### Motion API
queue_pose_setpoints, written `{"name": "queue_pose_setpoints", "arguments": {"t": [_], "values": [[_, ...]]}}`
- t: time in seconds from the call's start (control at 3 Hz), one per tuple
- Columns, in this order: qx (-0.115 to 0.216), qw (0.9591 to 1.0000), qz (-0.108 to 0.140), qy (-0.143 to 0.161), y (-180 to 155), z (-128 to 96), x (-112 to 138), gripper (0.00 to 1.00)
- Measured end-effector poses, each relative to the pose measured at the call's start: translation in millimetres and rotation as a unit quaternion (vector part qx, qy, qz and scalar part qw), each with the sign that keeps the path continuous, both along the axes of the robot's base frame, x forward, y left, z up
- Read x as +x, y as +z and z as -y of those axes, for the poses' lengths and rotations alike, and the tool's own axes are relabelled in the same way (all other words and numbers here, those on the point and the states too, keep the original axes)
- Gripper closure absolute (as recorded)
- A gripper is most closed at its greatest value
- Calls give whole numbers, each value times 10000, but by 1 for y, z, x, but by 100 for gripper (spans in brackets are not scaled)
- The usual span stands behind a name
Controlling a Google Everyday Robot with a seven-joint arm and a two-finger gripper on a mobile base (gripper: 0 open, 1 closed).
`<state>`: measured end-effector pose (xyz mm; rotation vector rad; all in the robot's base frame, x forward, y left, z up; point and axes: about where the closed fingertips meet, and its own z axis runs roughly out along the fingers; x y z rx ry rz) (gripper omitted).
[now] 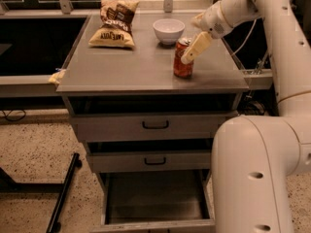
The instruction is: Place coke can into bottom drawer
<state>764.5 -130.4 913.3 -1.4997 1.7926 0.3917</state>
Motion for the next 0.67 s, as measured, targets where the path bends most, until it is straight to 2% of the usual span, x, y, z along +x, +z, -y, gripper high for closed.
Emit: {"name": "queue_pose_setpoints", "arguments": {"t": [0.33,0.67], "values": [[217,9995,-215,117,-17,-25,8,0],[279,9981,-478,259,-33,-45,8,0]]}}
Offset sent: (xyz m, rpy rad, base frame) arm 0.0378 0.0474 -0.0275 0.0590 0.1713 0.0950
